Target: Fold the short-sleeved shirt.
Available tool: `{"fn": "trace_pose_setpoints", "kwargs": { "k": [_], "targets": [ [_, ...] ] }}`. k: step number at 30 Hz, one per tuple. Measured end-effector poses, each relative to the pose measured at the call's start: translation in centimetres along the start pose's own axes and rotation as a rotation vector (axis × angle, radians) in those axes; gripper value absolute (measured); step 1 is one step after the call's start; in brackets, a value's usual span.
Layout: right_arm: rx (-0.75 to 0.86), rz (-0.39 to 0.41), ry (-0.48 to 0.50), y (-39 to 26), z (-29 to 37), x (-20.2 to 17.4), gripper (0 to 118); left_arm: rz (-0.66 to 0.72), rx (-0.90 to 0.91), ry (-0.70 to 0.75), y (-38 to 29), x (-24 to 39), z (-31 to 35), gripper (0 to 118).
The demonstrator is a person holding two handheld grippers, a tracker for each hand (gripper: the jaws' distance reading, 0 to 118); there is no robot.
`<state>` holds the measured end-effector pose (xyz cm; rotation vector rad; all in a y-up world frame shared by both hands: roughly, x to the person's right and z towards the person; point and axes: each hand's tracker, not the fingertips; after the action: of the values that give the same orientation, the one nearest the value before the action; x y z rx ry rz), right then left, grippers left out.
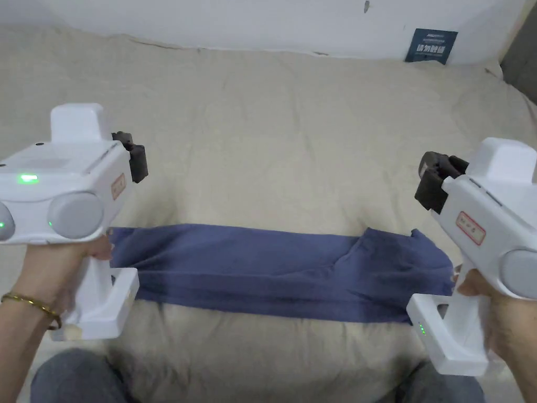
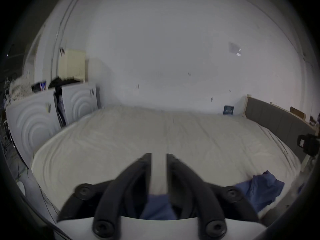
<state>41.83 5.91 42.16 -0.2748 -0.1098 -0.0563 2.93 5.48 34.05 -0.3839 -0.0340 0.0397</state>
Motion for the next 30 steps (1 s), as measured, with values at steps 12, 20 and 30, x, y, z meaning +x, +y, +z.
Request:
{"fn": "trace_pose_setpoints", "kwargs": {
  "k": [12, 20, 30],
  "targets": [
    [-0.095, 0.004, -0.034, -1.5, -4.9, -1.4, 1, 0.432, -0.442, -0.355, -5.3, -16.8, -9.6, 118],
    [-0.132, 0.003, -0.061, -1.8, -6.4, -2.0, 1, 0.697, -0.673, -0.462, -13.1, -19.1, -12.7, 118],
    [-0.153, 0.008, -0.081, -1.7, -5.9, -1.2, 1, 0.853, -0.686, -0.605, -15.0, -16.1, -14.2, 118]
  ]
}}
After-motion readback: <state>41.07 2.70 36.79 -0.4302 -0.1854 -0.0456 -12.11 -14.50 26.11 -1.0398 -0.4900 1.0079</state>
